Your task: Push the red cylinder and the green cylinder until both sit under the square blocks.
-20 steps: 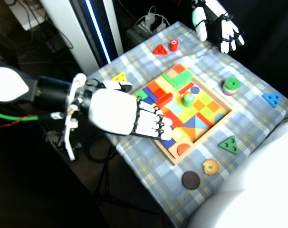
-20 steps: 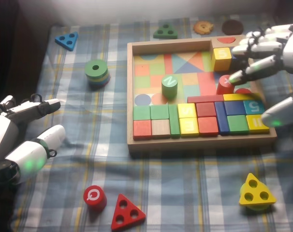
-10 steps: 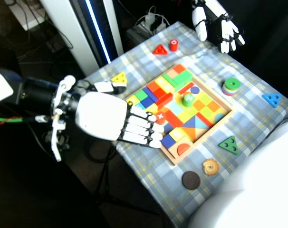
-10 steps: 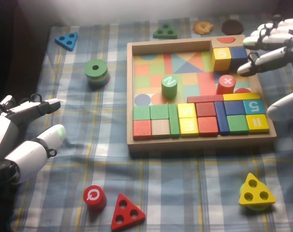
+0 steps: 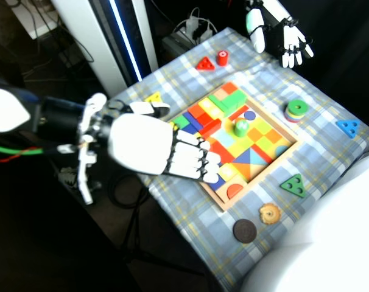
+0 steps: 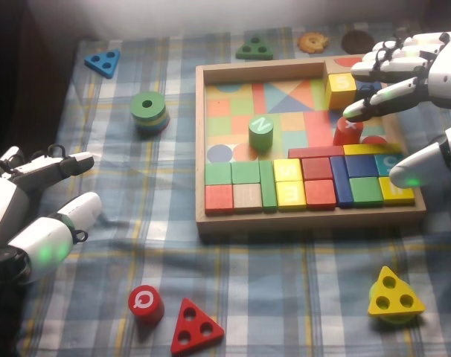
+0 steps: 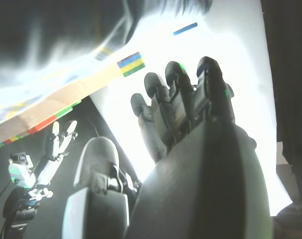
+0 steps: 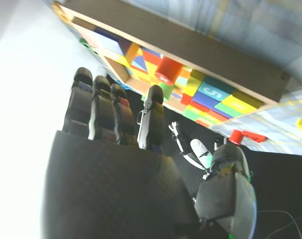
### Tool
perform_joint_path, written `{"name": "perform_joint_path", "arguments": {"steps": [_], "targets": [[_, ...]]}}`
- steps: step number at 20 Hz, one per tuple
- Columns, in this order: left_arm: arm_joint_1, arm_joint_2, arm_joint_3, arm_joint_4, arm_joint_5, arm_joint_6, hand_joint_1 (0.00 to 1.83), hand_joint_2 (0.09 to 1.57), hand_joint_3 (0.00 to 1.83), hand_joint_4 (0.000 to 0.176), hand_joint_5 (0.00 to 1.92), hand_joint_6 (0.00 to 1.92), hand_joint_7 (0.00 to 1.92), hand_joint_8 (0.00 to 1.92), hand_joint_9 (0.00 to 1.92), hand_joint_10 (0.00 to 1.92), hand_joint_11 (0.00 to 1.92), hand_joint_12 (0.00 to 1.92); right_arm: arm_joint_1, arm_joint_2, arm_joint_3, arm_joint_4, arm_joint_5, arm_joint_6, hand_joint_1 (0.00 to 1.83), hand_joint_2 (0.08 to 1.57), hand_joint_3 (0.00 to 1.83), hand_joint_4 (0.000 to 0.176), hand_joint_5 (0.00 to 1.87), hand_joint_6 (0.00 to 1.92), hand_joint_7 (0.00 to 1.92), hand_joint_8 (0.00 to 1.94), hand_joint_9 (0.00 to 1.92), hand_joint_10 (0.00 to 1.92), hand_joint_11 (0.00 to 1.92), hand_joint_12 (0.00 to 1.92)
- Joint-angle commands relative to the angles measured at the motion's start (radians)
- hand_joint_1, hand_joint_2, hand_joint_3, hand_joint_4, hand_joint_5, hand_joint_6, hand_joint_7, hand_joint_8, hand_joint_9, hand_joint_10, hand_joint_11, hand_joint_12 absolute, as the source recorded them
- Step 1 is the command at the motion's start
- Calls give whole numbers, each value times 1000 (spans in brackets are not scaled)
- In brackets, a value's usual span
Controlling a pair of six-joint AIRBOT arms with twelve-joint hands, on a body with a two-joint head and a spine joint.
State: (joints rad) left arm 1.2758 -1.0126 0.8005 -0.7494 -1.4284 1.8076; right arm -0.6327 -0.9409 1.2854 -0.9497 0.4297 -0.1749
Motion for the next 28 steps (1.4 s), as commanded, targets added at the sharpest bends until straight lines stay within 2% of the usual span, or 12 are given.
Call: {"name": "perform_joint_path", "arguments": {"steps": [1, 3, 4, 6, 8, 11, 13, 15, 17, 20, 26, 28], "targets": [[-1, 1, 0, 37, -116, -7, 431, 1294, 0, 101, 592, 6, 557, 4, 324, 4, 15, 34, 9, -4, 7, 36, 59, 0, 0, 866, 4, 173, 326, 4, 0, 0, 0, 0, 0, 0], [-1, 1, 0, 38, -116, -7, 440, 1294, 0, 102, 585, 1, 548, 0, 325, 2, 3, 38, -3, -15, 17, 35, 58, 0, 0, 895, 16, 174, 334, 6, 0, 0, 0, 0, 0, 0], [-1, 1, 0, 38, -116, -7, 450, 1293, 0, 96, 588, 1, 558, 2, 334, 4, 13, 51, -10, -18, 20, 35, 58, 0, 0, 902, 18, 145, 346, 10, 0, 0, 0, 0, 0, 0], [-2, 1, 0, 38, -117, -7, 468, 1296, 0, 74, 610, 0, 567, 1, 346, 1, 2, 110, -23, -22, 27, 35, 58, 4, 0, 893, 10, 154, 340, 5, 0, 0, 0, 0, 0, 0], [-2, 1, 0, 38, -117, -7, 435, 1302, 2, 76, 605, 0, 568, 0, 338, 1, 0, 109, -36, -23, 30, 35, 58, 13, 0, 908, 15, 165, 333, 1, 0, 0, 0, 0, 0, 0], [-2, 1, -1, 38, -117, -7, 469, 1301, 0, 60, 625, 5, 573, 4, 337, 6, 13, 49, -50, -17, 29, 35, 54, 24, 0, 919, 14, 163, 329, 1, 0, 0, 0, 0, 0, 0], [-2, 1, -1, 38, -117, -7, 439, 1304, 0, 71, 603, 0, 559, 0, 330, 1, 2, 99, -57, 0, 20, 35, 47, 28, 0, 923, 14, 158, 330, 1, 0, 0, 0, 0, 0, 0], [-1, 1, -1, 36, -115, -7, 439, 1306, 0, 70, 610, 2, 571, 3, 328, 0, 0, 76, -68, 27, 3, 34, 34, 28, 0, 888, 0, 175, 311, 0, 0, 0, 0, 0, 0, 0], [-1, 1, -1, 36, -114, -7, 417, 1300, 0, 81, 599, 0, 560, 0, 318, 0, 0, 60, -73, 45, -9, 33, 25, 28, 0, 882, 0, 164, 330, 8, 0, 0, 0, 0, 0, 0], [-1, 2, -1, 36, -113, -7, 403, 1299, 0, 94, 585, 0, 561, 2, 328, 2, 0, 82, -80, 65, -22, 31, 15, 28, 0, 875, 0, 175, 326, 4, 0, 0, 0, 0, 0, 0], [-1, 2, 0, 35, -110, -7, 376, 1299, 0, 83, 604, 1, 560, 4, 323, 6, 1, 43, -74, 80, -31, 31, 9, 28, 0, 889, 5, 176, 324, 2, 0, 0, 0, 0, 0, 0], [-1, 1, -1, 34, -111, -7, 363, 1303, 1, 101, 582, 0, 551, 0, 319, 2, 0, 30, -59, 81, -35, 31, 12, 25, 0, 850, 0, 176, 310, 0, 0, 0, 0, 0, 0, 0]]}}
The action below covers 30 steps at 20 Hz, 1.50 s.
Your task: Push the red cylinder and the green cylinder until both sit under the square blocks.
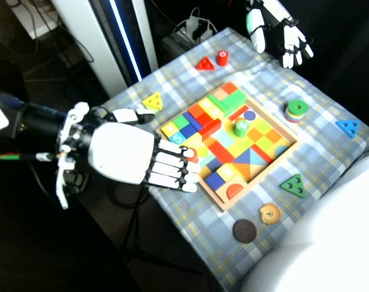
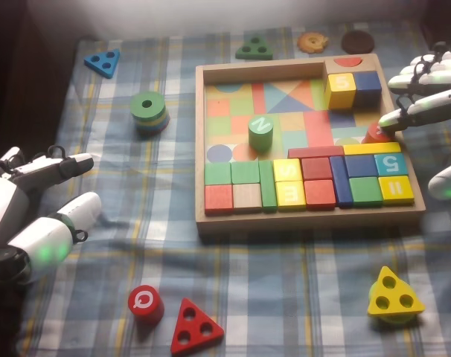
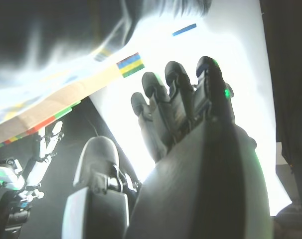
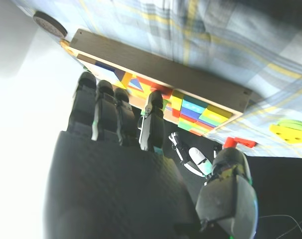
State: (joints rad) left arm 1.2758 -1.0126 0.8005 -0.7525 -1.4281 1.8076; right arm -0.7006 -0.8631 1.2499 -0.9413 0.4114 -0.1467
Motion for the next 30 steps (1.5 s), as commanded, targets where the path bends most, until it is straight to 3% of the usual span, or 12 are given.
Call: {"name": "perform_joint_path", "arguments": {"steps": [1, 3, 9, 10, 15, 16, 18, 21, 23, 25, 29, 30], "targets": [[-1, 1, 0, 37, -111, -7, 369, 1303, 0, 100, 585, 1, 560, 3, 323, 3, 0, 15, 15, 9, -5, 23, 32, -3, 0, 826, 0, 176, 308, 0, 0, 0, 0, 0, 0, 0], [-1, 1, 0, 37, -110, -7, 388, 1303, 0, 82, 613, 9, 575, 6, 336, 6, 9, 17, 37, 25, -23, 28, 38, -3, 0, 826, 0, 176, 318, 4, 0, 0, 0, 0, 0, 0], [1, 1, -1, 35, -111, -7, 377, 1308, 1, 94, 594, 2, 553, 3, 320, 1, 0, 19, 89, 30, -35, 105, 108, -39, 0, 856, 4, 176, 341, 15, 0, 0, 0, 0, 0, 0], [1, 1, -1, 35, -112, -7, 371, 1307, 1, 94, 593, 1, 547, 0, 323, 2, 6, 21, 95, 30, -25, 106, 123, -39, 0, 883, 15, 160, 338, 12, 0, 0, 0, 0, 0, 0], [1, 1, -1, 36, -112, -7, 428, 1294, 0, 85, 612, 2, 553, 2, 331, 2, 4, 38, 125, -108, 44, 68, 168, -40, 0, 900, 3, 176, 382, 4, 18, 5, 0, 0, 0, 0], [1, 1, -1, 36, -112, -7, 400, 1298, 1, 93, 598, 0, 541, 0, 319, 0, 0, 34, 127, -141, 63, 65, 174, -40, 0, 955, 27, 143, 345, 0, 3, 0, 0, 0, 0, 0], [1, 1, -1, 36, -112, -7, 404, 1298, 0, 102, 591, 0, 541, 2, 316, 1, 8, 22, 130, -201, 105, 61, 181, -40, 0, 871, 0, 175, 230, 0, 0, 0, 0, 0, 0, 0], [1, 0, 0, 37, -111, -7, 440, 1303, 2, 91, 596, 2, 553, 4, 329, 5, 15, 29, 131, -256, 147, 58, 185, -36, 0, 907, 4, 120, 258, 15, 0, 0, 0, 0, 0, 0], [1, 0, 0, 38, -111, -7, 429, 1304, 1, 93, 594, 3, 563, 5, 340, 6, 24, 41, 133, -280, 163, 53, 187, -36, 0, 951, 13, 105, 319, 11, 0, 0, 0, 0, 0, 0], [1, 0, 0, 38, -111, -7, 445, 1299, 0, 89, 600, 3, 558, 1, 340, 4, 17, 46, 135, -292, 170, 49, 187, -36, 0, 943, 6, 124, 283, 0, 0, 0, 0, 0, 0, 0], [1, 0, 0, 39, -111, -7, 427, 1300, 0, 90, 588, 0, 542, 0, 329, 0, 1, 53, 135, -316, 185, 42, 187, -36, 0, 970, 15, 97, 310, 8, 0, 0, 0, 0, 0, 0], [0, 0, 0, 39, -111, -7, 418, 1300, 0, 85, 598, 4, 546, 2, 330, 1, 4, 59, 135, -320, 187, 41, 187, -36, 0, 972, 15, 76, 305, 5, 0, 0, 0, 0, 0, 0]]}}
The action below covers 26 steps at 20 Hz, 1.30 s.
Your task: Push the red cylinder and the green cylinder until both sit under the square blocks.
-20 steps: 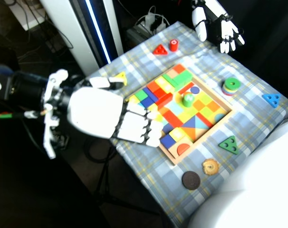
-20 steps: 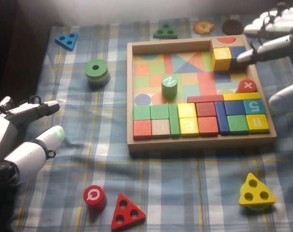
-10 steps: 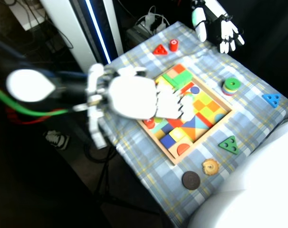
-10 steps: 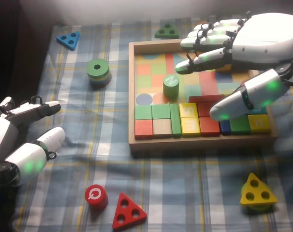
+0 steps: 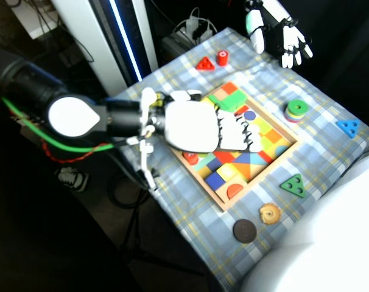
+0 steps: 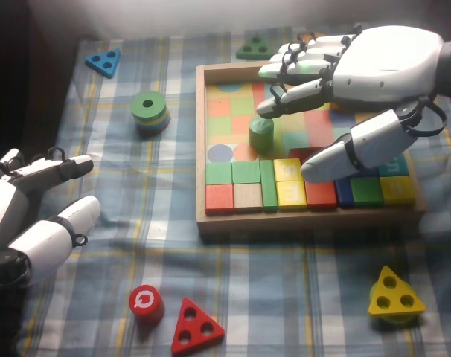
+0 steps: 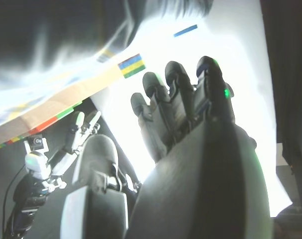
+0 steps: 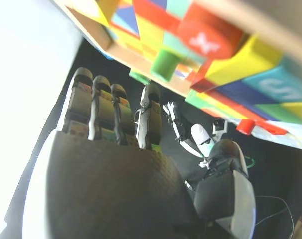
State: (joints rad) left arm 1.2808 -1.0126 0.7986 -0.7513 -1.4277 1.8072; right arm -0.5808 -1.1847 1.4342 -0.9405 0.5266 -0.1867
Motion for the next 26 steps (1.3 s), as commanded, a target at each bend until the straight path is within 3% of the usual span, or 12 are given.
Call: {"name": "perform_joint_path", "arguments": {"steps": [1, 4, 5, 7, 9, 10, 12, 15, 16, 19, 22, 26], "targets": [[-5, 0, 2, 38, -111, -7, 417, 1300, 0, 86, 593, 1, 543, 0, 323, 0, 0, 58, 15, -2, 5, 38, 72, 4, 0, 964, 10, 67, 312, 7, 0, 0, 0, 0, 0, 0], [-5, 0, 2, 39, -111, -7, 453, 1292, 0, 85, 602, 0, 561, 0, 339, 0, 0, 123, 15, -18, 14, 24, 72, 5, 0, 983, 16, 66, 322, 8, 0, 0, 0, 0, 0, 0], [-5, 0, 2, 40, -111, -7, 446, 1294, 1, 87, 596, 0, 559, 0, 339, 0, 0, 127, 15, -23, 18, 12, 71, 16, 0, 988, 18, 83, 313, 4, 0, 0, 0, 0, 0, 0], [-5, 1, 3, 41, -111, -7, 415, 1299, 3, 107, 570, 0, 552, 0, 328, 0, 0, 92, 15, -33, 31, -13, 71, 47, 0, 1009, 23, 86, 309, 1, 0, 0, 0, 0, 0, 0], [-5, 1, 3, 41, -111, -8, 422, 1299, 2, 84, 586, 7, 560, 3, 341, 5, 0, 97, 15, -38, 36, -21, 71, 56, 0, 985, 9, 84, 308, 1, 0, 0, 0, 0, 0, 0], [-5, 1, 3, 41, -111, -10, 440, 1294, 0, 78, 604, 6, 574, 4, 352, 5, 0, 120, 15, -40, 36, -24, 71, 56, 0, 981, 7, 102, 298, 0, 0, 0, 0, 0, 0, 0], [-5, 1, 3, 41, -110, -10, 408, 1300, 2, 86, 592, 2, 562, 0, 338, 2, 0, 72, 15, -42, 36, -33, 70, 56, 0, 984, 7, 76, 298, 4, 0, 0, 0, 0, 0, 0], [-5, 1, 3, 40, -110, -10, 427, 1299, 0, 85, 591, 1, 550, 0, 332, 1, 0, 64, 15, -41, 36, -64, 61, 75, 0, 966, 0, 82, 328, 14, 0, 0, 0, 0, 0, 0], [-5, 1, 3, 40, -110, -10, 408, 1302, 1, 101, 584, 0, 550, 0, 326, 0, 0, 66, 15, -35, 35, -95, 59, 102, 0, 974, 1, 94, 331, 11, 0, 0, 0, 0, 0, 0], [-5, 0, 3, 40, -108, -10, 453, 1295, 0, 91, 582, 3, 556, 3, 331, 3, 0, 61, 15, 9, 6, -130, 35, 118, 0, 951, 0, 155, 326, 5, 0, 0, 0, 0, 0, 0], [-5, 1, 3, 39, -108, -10, 435, 1297, 0, 86, 591, 5, 560, 3, 342, 5, 0, 73, 14, 50, -27, -153, 8, 120, 0, 919, 0, 119, 348, 12, 0, 0, 0, 0, 0, 0], [-5, 1, 2, 39, -108, -11, 438, 1301, 1, 84, 606, 2, 567, 0, 328, 0, 0, 40, 2, 95, -55, -154, -13, 120, 0, 957, 0, 136, 349, 9, 15, 6, 0, 0, 0, 0]]}}
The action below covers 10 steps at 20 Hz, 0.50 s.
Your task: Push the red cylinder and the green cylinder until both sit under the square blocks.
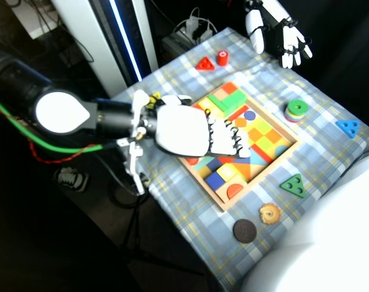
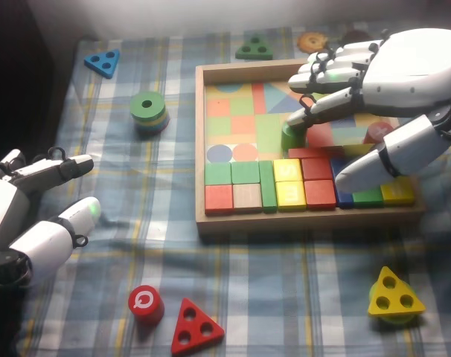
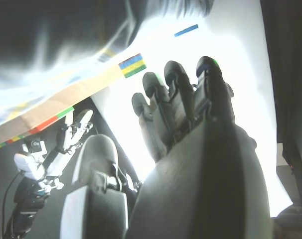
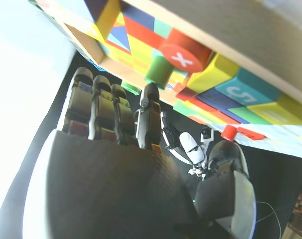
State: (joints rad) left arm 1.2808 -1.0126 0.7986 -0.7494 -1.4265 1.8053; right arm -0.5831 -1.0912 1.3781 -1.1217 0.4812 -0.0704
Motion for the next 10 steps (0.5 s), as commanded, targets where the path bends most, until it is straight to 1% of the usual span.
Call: {"name": "perform_joint_path", "arguments": {"steps": [1, 2, 3, 4, 5, 6, 7, 8, 9, 10], "targets": [[-5, 1, 2, 37, -109, -9, 436, 1300, 1, 87, 606, 2, 566, 0, 333, 3, 0, 37, -1, 11, -5, 27, 29, 4, 0, 958, 0, 140, 333, 1, 2, 0, 0, 0, 0, 0], [-5, 1, 2, 37, -109, -9, 434, 1302, 2, 88, 602, 0, 564, 0, 328, 1, 0, 35, -6, 22, -10, 27, 24, 4, 0, 942, 0, 150, 327, 0, 0, 0, 0, 0, 0, 0], [-5, 1, 2, 37, -110, -9, 450, 1297, 0, 83, 608, 2, 574, 3, 336, 3, 2, 40, -11, 36, -20, 28, 17, 4, 0, 938, 0, 160, 319, 0, 0, 0, 0, 0, 0, 0], [-5, 1, 2, 36, -109, -9, 442, 1296, 0, 93, 608, 1, 577, 3, 338, 3, 4, 45, -16, 52, -31, 29, 10, 4, 0, 937, 0, 164, 314, 0, 0, 0, 0, 0, 0, 0], [-5, 1, 2, 36, -109, -9, 438, 1294, 0, 90, 607, 1, 578, 3, 336, 2, 8, 49, -20, 65, -38, 31, 5, 4, 0, 936, 0, 167, 311, 0, 0, 0, 0, 0, 0, 0], [-5, 1, 2, 36, -109, -9, 439, 1298, 1, 89, 598, 0, 563, 0, 328, 0, 1, 47, -25, 77, -45, 35, 1, 4, 0, 923, 0, 174, 316, 2, 0, 0, 0, 0, 0, 0], [-5, 1, 2, 36, -109, -9, 437, 1297, 0, 91, 596, 0, 560, 0, 328, 1, 2, 49, -30, 87, -50, 42, -2, 4, 0, 916, 0, 176, 321, 4, 0, 0, 0, 0, 0, 0], [-5, 1, 2, 36, -109, -9, 425, 1297, 0, 97, 592, 0, 557, 0, 328, 1, 0, 48, -35, 97, -55, 50, -5, 4, 0, 918, 0, 162, 326, 5, 0, 0, 0, 0, 0, 0], [-5, 1, 2, 35, -109, -9, 421, 1297, 0, 97, 596, 2, 559, 1, 328, 1, 0, 48, -38, 103, -58, 56, -6, 4, 0, 922, 0, 157, 327, 5, 0, 0, 0, 0, 0, 0], [-5, 1, 1, 35, -109, -9, 411, 1298, 1, 101, 592, 0, 560, 1, 330, 1, 2, 53, -41, 108, -61, 61, -8, 4, 0, 918, 0, 167, 324, 3, 0, 0, 0, 0, 0, 0]]}}
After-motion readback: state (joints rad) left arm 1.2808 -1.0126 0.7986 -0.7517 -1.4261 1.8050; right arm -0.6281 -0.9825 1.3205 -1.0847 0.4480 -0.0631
